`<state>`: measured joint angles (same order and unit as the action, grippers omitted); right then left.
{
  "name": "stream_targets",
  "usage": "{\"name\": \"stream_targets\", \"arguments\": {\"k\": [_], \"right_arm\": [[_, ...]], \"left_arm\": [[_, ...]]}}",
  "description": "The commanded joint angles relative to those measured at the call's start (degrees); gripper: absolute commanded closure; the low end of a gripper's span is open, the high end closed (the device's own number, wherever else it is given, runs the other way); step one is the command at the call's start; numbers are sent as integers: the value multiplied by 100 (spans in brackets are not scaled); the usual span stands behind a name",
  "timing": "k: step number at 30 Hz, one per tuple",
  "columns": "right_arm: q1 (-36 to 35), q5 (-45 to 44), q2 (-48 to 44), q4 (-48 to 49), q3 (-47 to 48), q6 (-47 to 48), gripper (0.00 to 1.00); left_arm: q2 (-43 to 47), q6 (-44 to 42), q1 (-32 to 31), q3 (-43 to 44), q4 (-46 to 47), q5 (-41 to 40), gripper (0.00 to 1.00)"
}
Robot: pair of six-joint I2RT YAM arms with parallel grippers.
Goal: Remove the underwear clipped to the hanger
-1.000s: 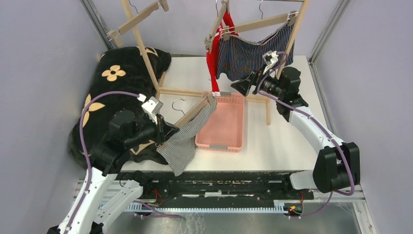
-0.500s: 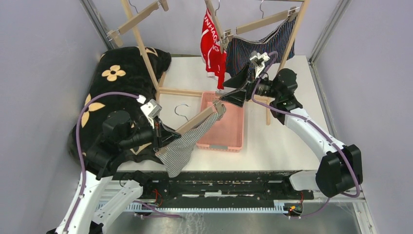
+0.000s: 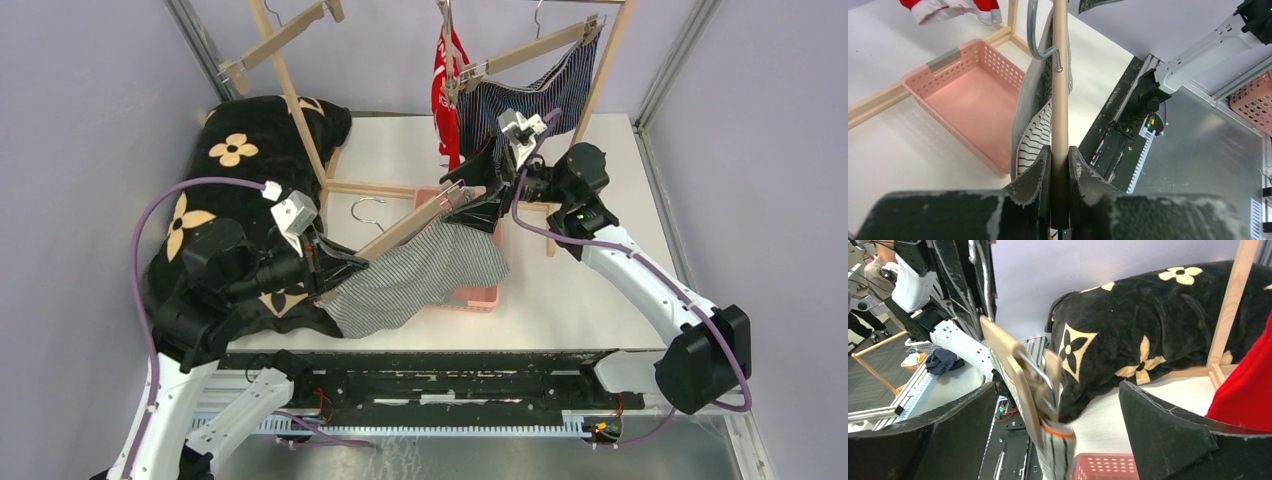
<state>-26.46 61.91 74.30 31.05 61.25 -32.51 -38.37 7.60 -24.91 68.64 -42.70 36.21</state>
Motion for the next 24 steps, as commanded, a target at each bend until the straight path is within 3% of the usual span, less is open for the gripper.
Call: {"name": "stream_targets", "arguments": {"k": [1, 6, 10, 16, 20, 24], "right_arm": [[-84, 212, 109, 384, 486, 24, 0], [-134, 232, 211, 430, 685, -5, 2], [-161, 289, 289, 452, 688, -17, 12], [-161, 352, 275, 346, 633, 104, 16], [-159, 357, 195, -29, 679, 426, 26], [-166, 408, 164, -217, 759, 581, 47]], "left_arm": [[-40, -190, -23, -112, 445, 277, 97], [-21, -91, -27, -289, 653, 393, 97], [-23, -51, -20, -336, 766, 372, 97], [-81, -49, -22, -315, 883, 326, 97], [-90, -44, -21, -303, 929, 294, 97], [-116, -64, -23, -331, 928, 271, 97]]}}
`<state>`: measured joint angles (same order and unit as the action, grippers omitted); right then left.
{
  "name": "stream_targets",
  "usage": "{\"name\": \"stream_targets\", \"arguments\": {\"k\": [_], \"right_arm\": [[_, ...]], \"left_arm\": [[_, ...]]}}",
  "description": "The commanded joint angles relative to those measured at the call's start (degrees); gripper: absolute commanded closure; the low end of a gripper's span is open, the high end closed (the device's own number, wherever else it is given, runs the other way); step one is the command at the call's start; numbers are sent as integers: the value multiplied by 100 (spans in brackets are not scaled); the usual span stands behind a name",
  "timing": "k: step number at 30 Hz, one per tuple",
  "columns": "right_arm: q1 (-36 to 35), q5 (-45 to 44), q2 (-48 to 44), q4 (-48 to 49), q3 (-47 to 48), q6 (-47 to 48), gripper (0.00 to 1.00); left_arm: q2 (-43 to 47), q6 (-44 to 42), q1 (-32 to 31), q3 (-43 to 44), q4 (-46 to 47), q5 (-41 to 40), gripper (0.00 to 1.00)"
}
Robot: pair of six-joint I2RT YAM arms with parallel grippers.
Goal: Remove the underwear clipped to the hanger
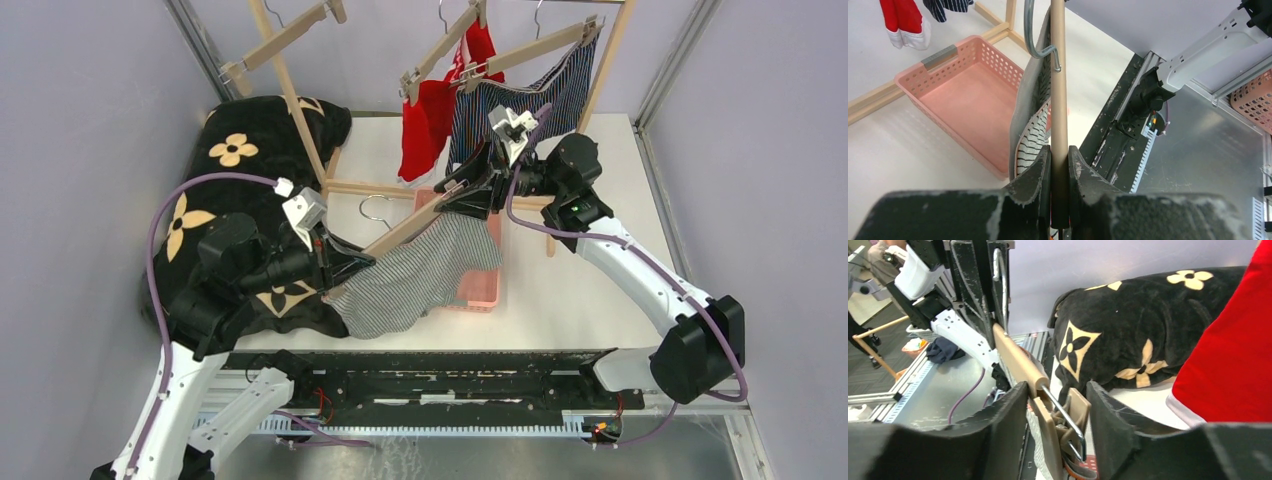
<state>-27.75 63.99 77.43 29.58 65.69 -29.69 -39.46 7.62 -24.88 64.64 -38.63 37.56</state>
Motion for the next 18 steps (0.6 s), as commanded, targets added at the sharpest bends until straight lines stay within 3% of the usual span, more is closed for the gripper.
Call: {"name": "stream_targets", "arguments": {"k": [1, 3, 5, 12, 13, 14, 16, 17, 18], "right_arm": [[-36, 193, -149, -107, 335, 327, 52], [-32, 176, -143, -130, 360, 344, 68], [-31, 70, -141, -140, 380, 358, 95], [-35, -23, -252, -129, 428, 404, 99], [-35, -16, -293, -141, 448, 394, 85], [-37, -38, -338, -166, 448, 408, 56], [-37, -156, -472, -252, 376, 520, 35], [-37, -234, -539, -304, 320, 602, 20], [-32, -335, -609, -374, 263, 684, 13]], "left_arm": [[-21, -74, -21, 60, 521, 129, 97], [-49, -87, -22, 30, 546, 112, 97], [-76, -74, -26, -34, 647, 95, 97], [-171, 25, -27, -242, 1176, 94, 97], [-175, 60, -26, -261, 1299, 98, 97], [-176, 108, -19, -289, 1452, 106, 97], [-182, 250, -26, -347, 1840, 138, 97], [-191, 317, -31, -367, 2045, 162, 97], [-216, 374, -30, -368, 2198, 164, 97]]}}
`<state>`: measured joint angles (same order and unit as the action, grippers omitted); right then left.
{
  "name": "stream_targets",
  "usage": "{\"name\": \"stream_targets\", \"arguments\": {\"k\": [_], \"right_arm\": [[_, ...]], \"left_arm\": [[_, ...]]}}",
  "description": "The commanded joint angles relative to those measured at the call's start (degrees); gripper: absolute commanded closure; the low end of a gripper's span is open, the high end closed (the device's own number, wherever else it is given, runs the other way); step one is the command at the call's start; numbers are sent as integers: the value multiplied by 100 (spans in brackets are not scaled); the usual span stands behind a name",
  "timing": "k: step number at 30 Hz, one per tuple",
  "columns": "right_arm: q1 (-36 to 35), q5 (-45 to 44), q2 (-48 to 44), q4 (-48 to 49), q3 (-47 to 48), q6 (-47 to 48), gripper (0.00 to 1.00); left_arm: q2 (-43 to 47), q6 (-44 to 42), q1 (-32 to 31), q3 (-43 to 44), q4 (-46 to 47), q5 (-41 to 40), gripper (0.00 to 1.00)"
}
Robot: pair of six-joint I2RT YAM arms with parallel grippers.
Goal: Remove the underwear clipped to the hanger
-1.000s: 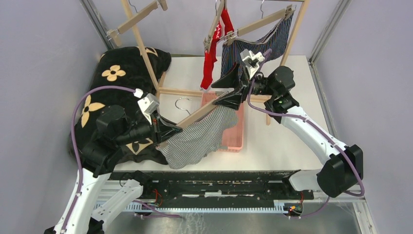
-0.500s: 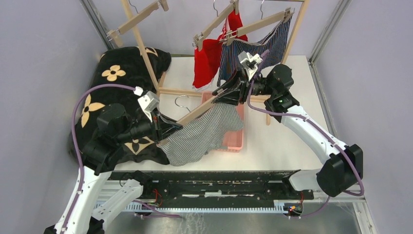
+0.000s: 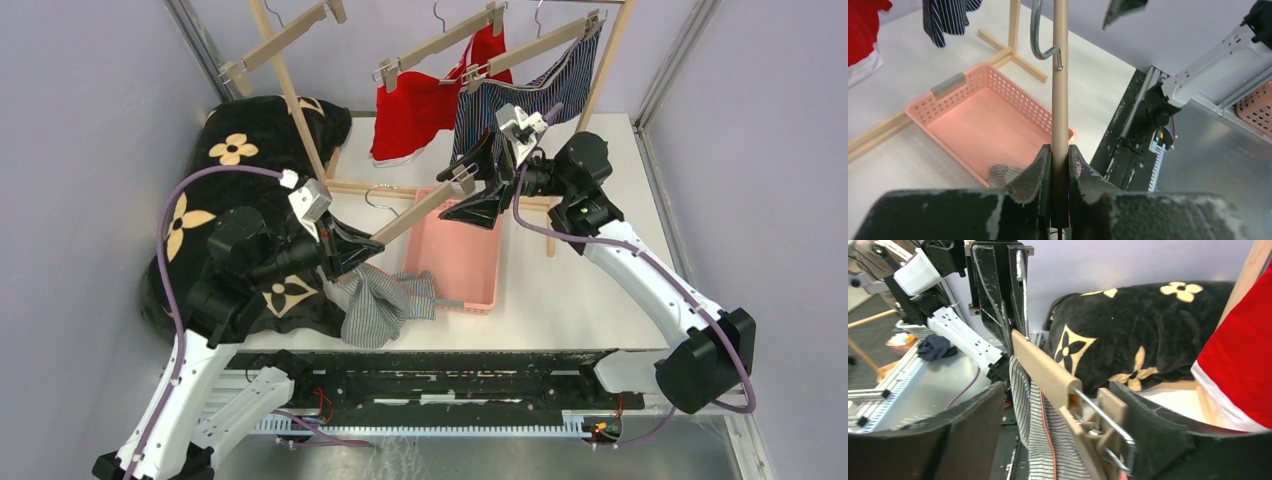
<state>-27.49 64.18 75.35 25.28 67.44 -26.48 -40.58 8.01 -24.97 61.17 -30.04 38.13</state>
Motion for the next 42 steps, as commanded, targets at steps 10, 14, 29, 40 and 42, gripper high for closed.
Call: {"name": "stream_targets", "arguments": {"k": [10, 14, 29, 40, 42], "right_arm": [[-61, -1707, -1148, -434, -434, 887, 0], [-59, -2447, -1573, -423, -842, 1014, 0], [-31, -4091, -1653, 1258, -1771, 463, 9], [376, -2553, -121, 4084, -800, -1792, 25], [423, -2457, 199, 4589, -642, -2223, 23]], "left_arm": [[-671, 595, -17, 82, 2477, -6, 97], [-655, 773, -13, 48, 2861, -31, 97], [-1290, 1308, -10, 234, 4843, 173, 97], [-2131, 1519, -12, 344, 6135, 541, 97], [-2246, 1598, -10, 323, 6376, 630, 97]]}}
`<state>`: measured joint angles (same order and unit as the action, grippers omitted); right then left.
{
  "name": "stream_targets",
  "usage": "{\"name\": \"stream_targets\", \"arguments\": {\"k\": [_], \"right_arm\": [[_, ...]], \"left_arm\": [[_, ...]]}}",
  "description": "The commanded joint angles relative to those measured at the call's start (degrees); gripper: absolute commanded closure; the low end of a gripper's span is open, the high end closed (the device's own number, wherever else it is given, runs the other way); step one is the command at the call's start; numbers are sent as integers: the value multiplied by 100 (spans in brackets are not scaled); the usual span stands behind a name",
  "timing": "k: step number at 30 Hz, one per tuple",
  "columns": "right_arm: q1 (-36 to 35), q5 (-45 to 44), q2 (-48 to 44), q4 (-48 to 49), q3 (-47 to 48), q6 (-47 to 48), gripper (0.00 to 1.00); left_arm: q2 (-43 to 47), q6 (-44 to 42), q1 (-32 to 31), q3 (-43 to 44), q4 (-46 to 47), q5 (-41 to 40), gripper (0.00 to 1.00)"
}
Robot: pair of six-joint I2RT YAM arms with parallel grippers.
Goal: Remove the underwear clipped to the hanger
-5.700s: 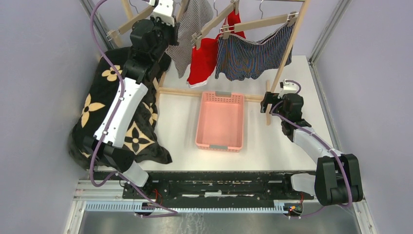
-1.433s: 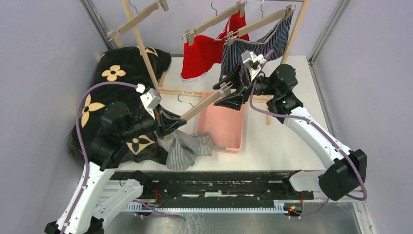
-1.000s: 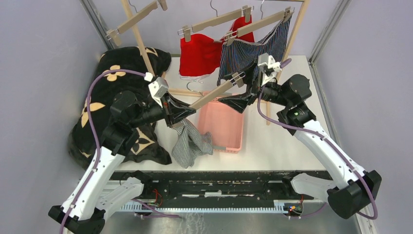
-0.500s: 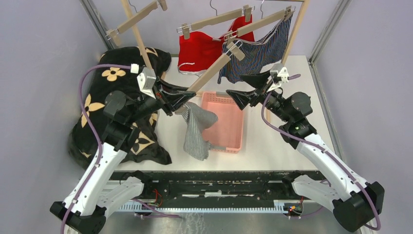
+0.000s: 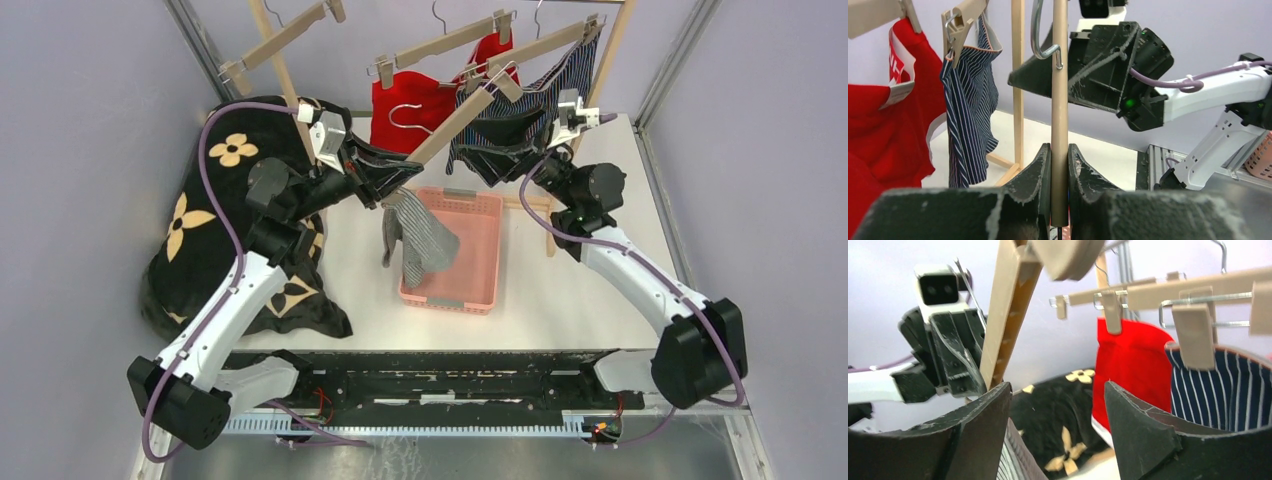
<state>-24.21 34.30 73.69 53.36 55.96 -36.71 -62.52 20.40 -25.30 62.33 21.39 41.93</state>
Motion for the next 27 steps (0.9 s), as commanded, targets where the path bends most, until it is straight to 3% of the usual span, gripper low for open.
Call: {"name": "stream_targets", "arguments": {"k": [1, 8, 20, 27], "right_arm": [[128, 562, 477, 2095, 615, -1421, 23], [184, 721, 1004, 2916, 958, -2387, 24], [186, 714, 840, 2751, 867, -2075, 23], [185, 547, 971, 2923, 924, -2145, 35]], "left_arm": [[-106, 434, 24, 202, 1380, 294, 97], [-458, 746, 17, 241, 1970, 315, 97], [-948, 1427, 15, 228, 2729, 614, 97], [-1217, 2003, 10, 192, 3378, 784, 97]]}}
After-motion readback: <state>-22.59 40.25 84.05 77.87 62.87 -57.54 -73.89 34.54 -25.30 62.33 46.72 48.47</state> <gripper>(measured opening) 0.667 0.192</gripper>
